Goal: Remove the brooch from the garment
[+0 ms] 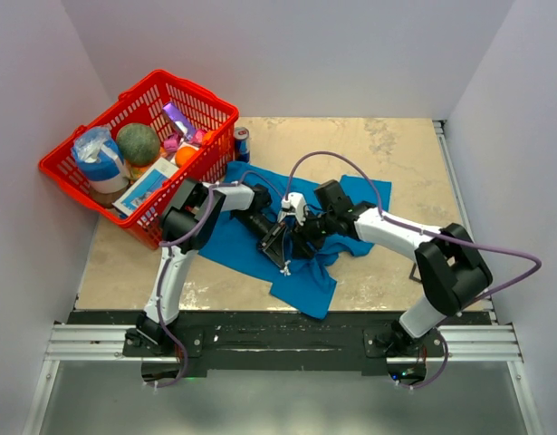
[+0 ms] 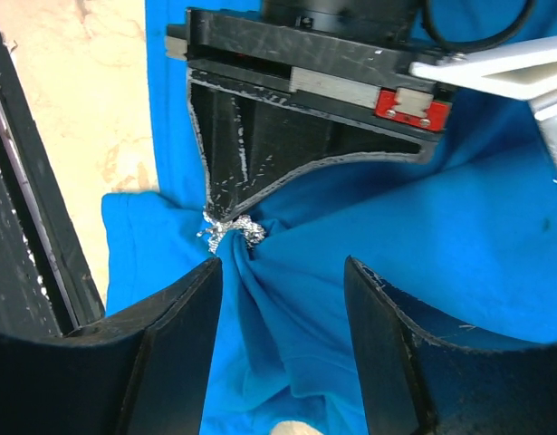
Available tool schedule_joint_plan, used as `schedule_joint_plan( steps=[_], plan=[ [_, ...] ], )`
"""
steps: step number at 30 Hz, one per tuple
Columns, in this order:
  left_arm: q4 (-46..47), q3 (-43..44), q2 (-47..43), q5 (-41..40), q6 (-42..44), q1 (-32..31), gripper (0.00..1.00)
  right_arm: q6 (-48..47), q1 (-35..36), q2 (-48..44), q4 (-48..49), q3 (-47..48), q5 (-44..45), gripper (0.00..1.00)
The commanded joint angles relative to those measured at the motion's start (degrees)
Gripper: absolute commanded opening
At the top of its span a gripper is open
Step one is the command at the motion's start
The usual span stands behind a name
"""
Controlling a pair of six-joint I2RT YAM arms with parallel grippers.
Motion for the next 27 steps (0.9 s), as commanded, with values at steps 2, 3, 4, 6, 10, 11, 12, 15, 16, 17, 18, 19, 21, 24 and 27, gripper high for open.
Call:
schedule_joint_plan(
  steps=[2,3,4,6,10,11,12,15,16,17,18,19,21,24,27],
  plan=[
    [3.24,-0.35,2.6,-6.06,-0.88,0.14,0.0,-2.06,0.89,1.3,0.17,1.48,-1.98,0.62],
    [3.24,-0.35,2.87,-6.06,-1.06,0.22,0.0,-2.06,0.98,1.66,-0.01,1.48,-2.24,0.63],
    [3.33,-0.44,3.13,-5.97,-1.24,0.14,0.0,-2.06,1.07,2.01,-0.1,1.75,-2.51,0.63],
    [3.68,-0.7,3.31,-6.23,-1.85,0.31,0.0,-2.23,1.33,3.06,-0.8,2.1,-3.21,0.64],
    [4.03,-0.7,3.57,-6.41,-2.12,0.66,0.0,-3.37,1.95,4.38,-1.77,3.41,-4.88,0.66],
    [4.12,-0.7,3.49,-6.58,-2.12,0.66,0.0,-3.46,2.04,4.64,-2.03,3.59,-5.06,0.66],
    [4.21,-0.62,3.49,-6.76,-2.12,0.75,0.0,-3.38,2.12,4.82,-2.29,3.77,-4.97,0.66],
    [4.3,-0.7,3.49,-6.76,-2.2,0.84,0.0,-3.2,2.65,6.14,-2.56,4.56,-4.18,0.68],
    [4.39,-0.7,3.57,-6.59,-2.29,0.84,0.0,-2.77,2.74,6.84,-2.39,5.0,-3.66,0.68],
    [4.39,-0.7,3.57,-6.5,-2.21,0.93,0.0,-2.5,2.83,7.28,-2.47,5.26,-3.48,0.69],
    [4.3,-0.7,3.66,-6.41,-2.38,0.84,0.0,-2.32,3.0,7.81,-2.56,5.52,-3.22,0.7],
    [4.39,-0.7,3.66,-6.23,-2.56,0.84,0.0,-2.15,3.26,8.59,-2.73,6.05,-2.95,0.71],
    [4.39,-0.79,3.84,-5.88,-2.56,1.01,0.0,-2.23,3.7,9.39,-3.17,6.49,-1.9,0.72],
    [4.39,-0.97,3.84,-5.88,-2.38,1.02,0.0,-2.23,4.23,10.53,-3.44,7.02,-0.76,0.72],
    [4.39,-1.23,3.84,-5.79,-2.21,1.28,0.0,-2.58,4.58,10.98,-3.53,7.02,0.04,0.7]
  ],
)
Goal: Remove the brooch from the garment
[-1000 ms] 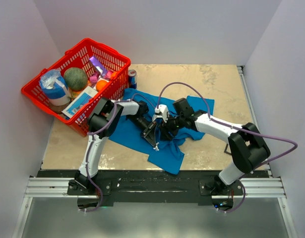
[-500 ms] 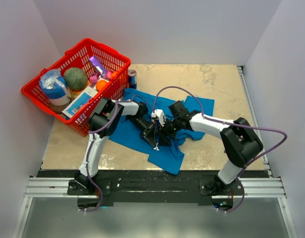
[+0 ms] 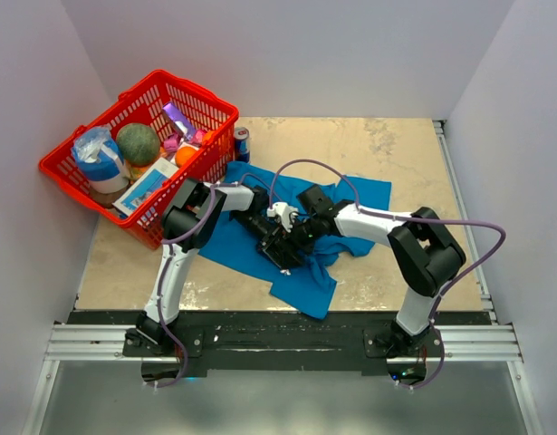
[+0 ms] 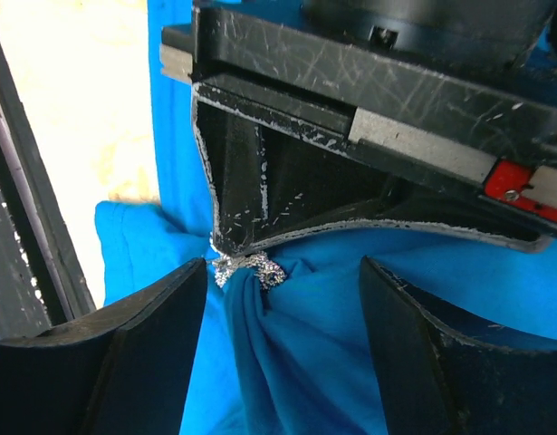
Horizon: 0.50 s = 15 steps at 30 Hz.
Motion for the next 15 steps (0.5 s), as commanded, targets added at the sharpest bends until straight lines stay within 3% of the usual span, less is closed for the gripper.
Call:
schedule_joint_plan(
  steps=[1,9,15],
  plan=[
    [4.21,-1.23,2.55,-7.04,0.61,0.71,0.0,-0.94,0.87,0.33,-0.86,1.73,1.7,0.7],
    [4.3,-1.41,2.55,-7.04,0.7,0.97,0.0,-2.62,0.78,2.08,-2.44,2.7,3.19,0.61],
    [4.39,-1.23,2.81,-6.95,0.44,1.24,0.0,-4.46,1.22,2.53,-3.49,3.23,2.76,0.6]
  ],
)
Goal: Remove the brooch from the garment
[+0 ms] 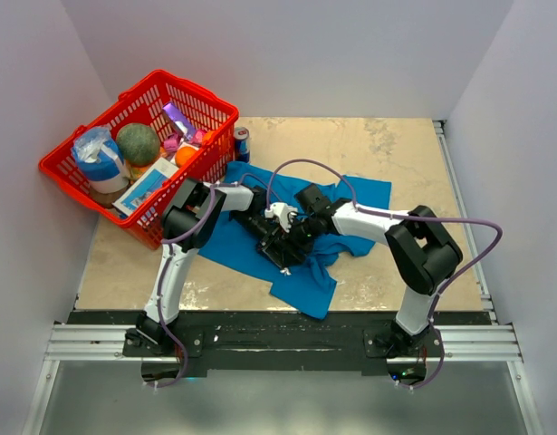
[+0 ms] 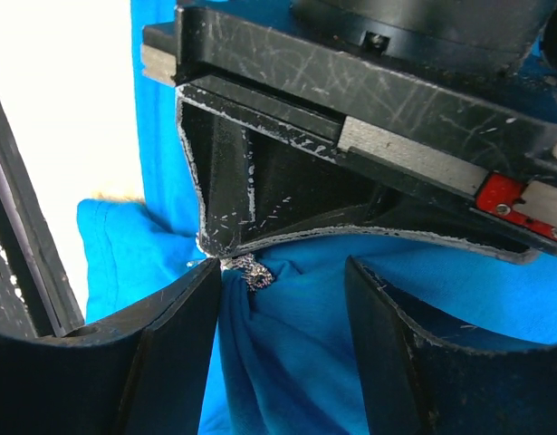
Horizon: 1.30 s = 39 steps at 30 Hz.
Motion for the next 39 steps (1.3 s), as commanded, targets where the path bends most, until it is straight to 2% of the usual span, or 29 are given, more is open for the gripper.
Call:
schedule_joint_plan(
  steps=[1,11,28,36,38,39],
  plan=[
    [4.02,-0.97,2.9,-7.19,0.29,1.11,0.0,-3.69,1.02,1.17,-2.05,1.3,0.59,0.6],
    [3.75,0.17,3.52,-7.02,0.02,1.64,0.0,-6.61,1.64,2.14,-3.73,1.39,0.76,0.61],
    [2.96,0.79,4.04,-7.01,0.72,2.16,0.0,-10.47,3.93,4.42,-4.61,1.22,9.72,0.58],
    [3.14,0.7,3.78,-7.19,0.46,2.16,0.0,-10.39,4.28,1.53,1.54,-3.43,22.1,0.55],
    [3.22,0.7,3.78,-7.28,0.64,2.16,0.0,-10.39,4.37,0.39,2.95,-4.58,22.65,0.56],
    [3.05,0.61,3.69,-7.45,0.72,2.16,0.0,-9.69,4.19,-0.49,2.95,-5.02,20.13,0.56]
  ],
)
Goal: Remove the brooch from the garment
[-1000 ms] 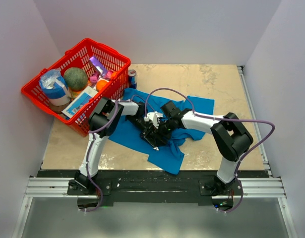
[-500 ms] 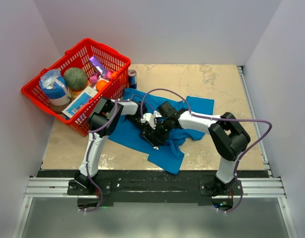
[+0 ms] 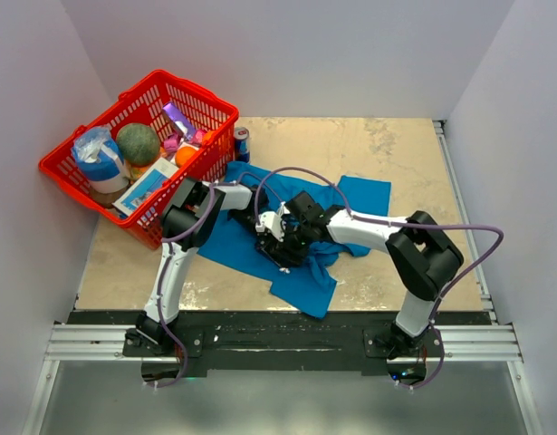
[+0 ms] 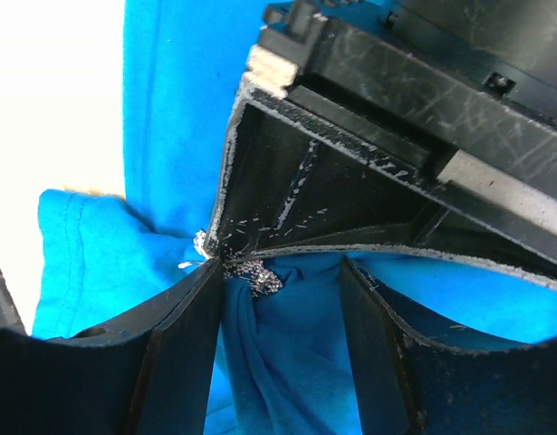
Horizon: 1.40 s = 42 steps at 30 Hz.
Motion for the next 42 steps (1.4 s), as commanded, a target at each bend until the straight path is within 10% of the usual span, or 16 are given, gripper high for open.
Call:
schedule_joint_plan(
  steps=[1,14,27,42],
  plan=[
    [3.16,0.07,3.23,-7.83,-0.5,1.31,0.0,-1.66,-0.62,0.2,2.17,-4.28,9.27,0.56],
    [1.58,0.59,2.53,-7.74,1.61,1.4,0.0,5.92,-12.92,-2.79,-9.42,15.05,-12.96,0.58],
    [1.41,2.7,-2.21,-11.34,-0.41,1.4,0.0,-7.63,-12.22,-14.56,-7.94,-2.7,-10.79,0.64],
    [0.26,6.92,-2.66,-15.21,-0.77,1.4,0.0,-11.32,-5.46,-6.75,-1.0,-3.4,-6.49,0.64]
  ],
)
